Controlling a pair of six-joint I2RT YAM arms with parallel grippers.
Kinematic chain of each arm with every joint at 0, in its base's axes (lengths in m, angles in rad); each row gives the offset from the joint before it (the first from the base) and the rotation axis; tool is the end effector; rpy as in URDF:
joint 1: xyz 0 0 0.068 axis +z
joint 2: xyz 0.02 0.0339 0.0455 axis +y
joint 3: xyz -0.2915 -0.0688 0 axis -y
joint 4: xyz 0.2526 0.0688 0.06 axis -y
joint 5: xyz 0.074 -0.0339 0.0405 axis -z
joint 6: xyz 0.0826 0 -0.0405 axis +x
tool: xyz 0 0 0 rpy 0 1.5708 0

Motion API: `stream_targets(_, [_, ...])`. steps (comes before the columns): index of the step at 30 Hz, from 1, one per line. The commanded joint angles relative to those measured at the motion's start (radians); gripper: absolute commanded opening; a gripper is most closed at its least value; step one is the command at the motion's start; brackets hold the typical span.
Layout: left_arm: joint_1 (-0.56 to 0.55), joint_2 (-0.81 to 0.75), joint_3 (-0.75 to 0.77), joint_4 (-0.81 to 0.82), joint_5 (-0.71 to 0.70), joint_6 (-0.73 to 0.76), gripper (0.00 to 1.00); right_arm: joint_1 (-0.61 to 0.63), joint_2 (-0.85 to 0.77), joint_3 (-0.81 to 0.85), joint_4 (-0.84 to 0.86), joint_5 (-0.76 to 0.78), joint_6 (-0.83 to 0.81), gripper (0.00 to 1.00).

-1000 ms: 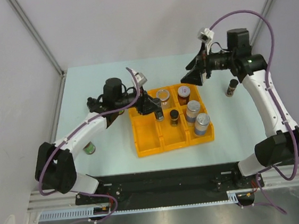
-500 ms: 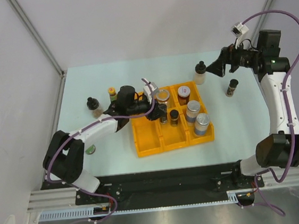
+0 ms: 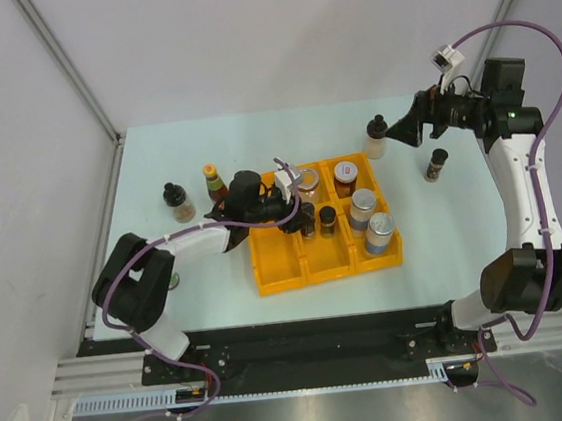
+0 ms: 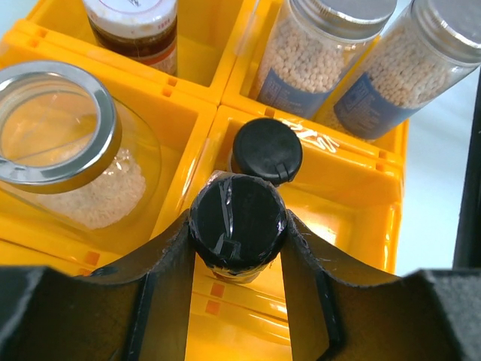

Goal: Organize the condiment bottles
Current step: Place the bottle in the storage box.

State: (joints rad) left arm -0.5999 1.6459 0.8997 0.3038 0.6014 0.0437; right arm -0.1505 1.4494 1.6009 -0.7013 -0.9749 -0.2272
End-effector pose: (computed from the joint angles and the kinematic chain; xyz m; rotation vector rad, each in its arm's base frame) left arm 0.3009 -0.2624 0.2159 1.0153 1.7916 -0.9536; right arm 0.3345 0.0184 0.4374 -0.6243 1.8411 0.7745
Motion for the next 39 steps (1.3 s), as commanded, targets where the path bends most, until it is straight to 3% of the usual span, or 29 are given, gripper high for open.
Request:
stream_targets(1, [-0.017,0.018,-0.03,0.084,-0.028,0.048,0.0,-0.007,0.023,-0.004,-0.021,0.008,-0.038,1.0])
stream_targets(11, [-0.034,0.064,-0.056,0.138,-0.048,0.062,0.0,-0.083,0.14,0.002,-0.041,0.033,-0.072,1.0])
stream_targets(14, [-0.034,0.069,-0.053,0.129,-0.041,0.065,0.19,-0.095,0.163,0.005,-0.047,0.033,-0.075,1.0])
stream_targets(18, [-0.035,0.072,-0.039,0.097,-0.038,0.082,0.35,-0.095,0.184,0.005,-0.056,0.054,-0.09,1.0])
stream_targets(20, [-0.035,0.069,-0.035,0.084,-0.035,0.085,0.37,-0.098,0.198,0.008,-0.058,0.068,-0.092,1.0])
stream_targets(30, [-0.034,0.032,-0.024,0.038,-0.015,0.1,0.71,-0.129,0.301,0.014,-0.014,0.269,-0.026,1.0])
stream_targets(39, [-0.034,0.02,-0.012,0.017,-0.014,0.105,0.79,-0.135,0.358,0.039,0.026,0.484,-0.003,1.0])
